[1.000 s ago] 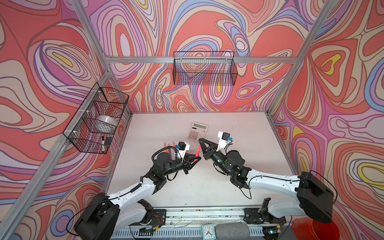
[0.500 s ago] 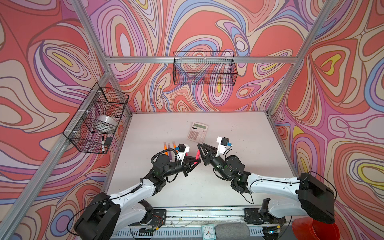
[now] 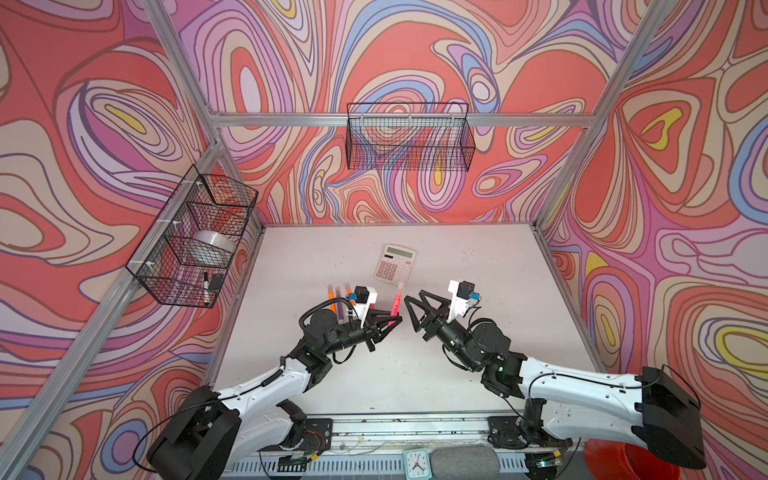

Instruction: Insert the pens into the pen caps

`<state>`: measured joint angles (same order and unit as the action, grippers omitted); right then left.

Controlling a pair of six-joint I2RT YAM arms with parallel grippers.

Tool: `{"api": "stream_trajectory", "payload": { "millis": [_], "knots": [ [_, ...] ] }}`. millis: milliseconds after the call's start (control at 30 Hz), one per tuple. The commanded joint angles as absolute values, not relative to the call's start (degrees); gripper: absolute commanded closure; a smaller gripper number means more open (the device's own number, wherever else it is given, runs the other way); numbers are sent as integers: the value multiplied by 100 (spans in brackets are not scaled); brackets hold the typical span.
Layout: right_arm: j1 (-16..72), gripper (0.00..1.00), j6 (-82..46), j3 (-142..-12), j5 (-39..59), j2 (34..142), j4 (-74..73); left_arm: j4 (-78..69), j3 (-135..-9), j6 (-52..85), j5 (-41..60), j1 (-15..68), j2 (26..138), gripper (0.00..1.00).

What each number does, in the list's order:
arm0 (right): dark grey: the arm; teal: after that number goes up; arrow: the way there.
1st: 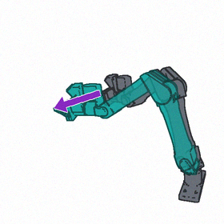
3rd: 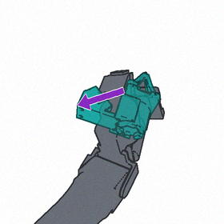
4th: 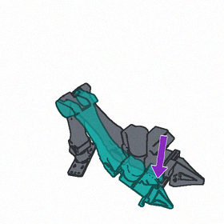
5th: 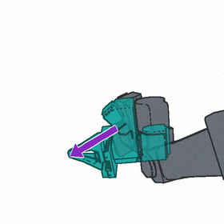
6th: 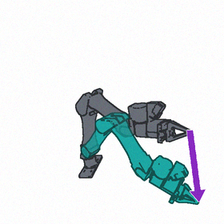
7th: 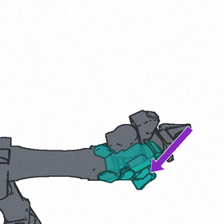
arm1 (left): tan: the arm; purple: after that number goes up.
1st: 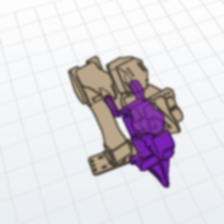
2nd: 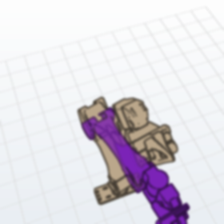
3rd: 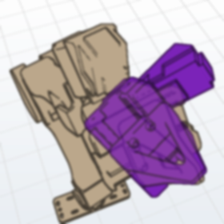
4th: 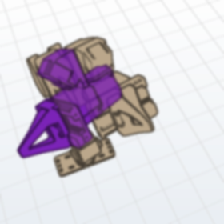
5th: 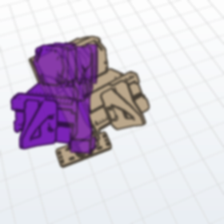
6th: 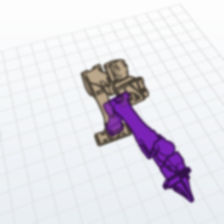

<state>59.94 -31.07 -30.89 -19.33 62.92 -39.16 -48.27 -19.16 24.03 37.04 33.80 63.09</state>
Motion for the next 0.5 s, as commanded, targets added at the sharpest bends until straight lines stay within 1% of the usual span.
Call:
{"api": "stream_trajectory", "payload": {
  "millis": [0, 133, 267, 467],
  "knots": [
    [6003, 25, -2822, -3596, -1750, 6319, -3143, -5106, -1916, 2338, 3726, 3377, 6227, 100],
    [5994, 26, -3057, -4340, -1979, 6691, -2203, -5003, -1948, 2273, 3757, 3375, 6232, 100],
    [5981, 31, -3140, -4847, -2095, 7052, -1833, -5001, -1967, 2268, 3757, 3375, 6262, 100],
    [5845, 35, -3414, -5352, -2180, 7431, -1275, -4979, -1973, 2246, 3765, 3375, 6241, 100]
  ]
}}
